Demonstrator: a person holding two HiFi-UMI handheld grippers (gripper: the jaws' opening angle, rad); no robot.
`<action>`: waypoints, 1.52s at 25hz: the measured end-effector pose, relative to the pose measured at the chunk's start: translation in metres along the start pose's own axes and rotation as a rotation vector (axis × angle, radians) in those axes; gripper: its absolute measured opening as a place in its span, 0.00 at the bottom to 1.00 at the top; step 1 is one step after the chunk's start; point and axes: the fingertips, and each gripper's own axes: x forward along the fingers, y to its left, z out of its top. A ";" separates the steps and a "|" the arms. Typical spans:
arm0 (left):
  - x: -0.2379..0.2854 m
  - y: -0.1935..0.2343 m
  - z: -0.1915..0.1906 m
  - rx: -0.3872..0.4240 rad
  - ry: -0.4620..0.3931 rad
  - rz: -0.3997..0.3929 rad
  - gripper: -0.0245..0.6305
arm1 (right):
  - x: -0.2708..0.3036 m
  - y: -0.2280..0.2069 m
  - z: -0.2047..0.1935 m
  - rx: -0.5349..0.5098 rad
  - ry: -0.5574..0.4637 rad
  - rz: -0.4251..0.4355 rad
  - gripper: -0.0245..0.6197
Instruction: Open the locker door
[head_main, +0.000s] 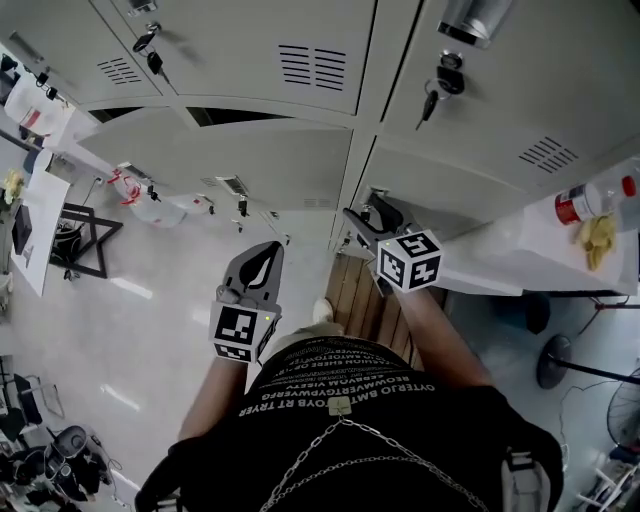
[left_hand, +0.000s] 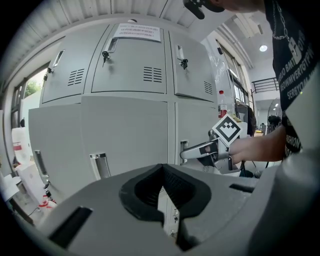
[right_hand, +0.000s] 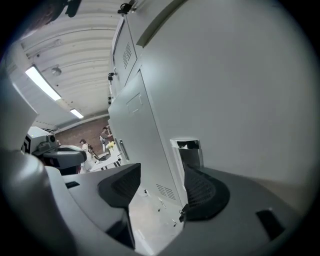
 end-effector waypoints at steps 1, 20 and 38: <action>-0.001 0.000 0.000 -0.002 -0.001 -0.002 0.04 | 0.002 -0.002 0.002 0.017 -0.010 -0.007 0.43; -0.045 -0.068 0.001 0.031 -0.014 -0.021 0.04 | -0.082 0.047 -0.048 0.019 0.002 0.056 0.34; -0.070 -0.201 0.001 0.097 -0.002 -0.136 0.04 | -0.216 0.025 -0.104 0.043 0.019 -0.006 0.07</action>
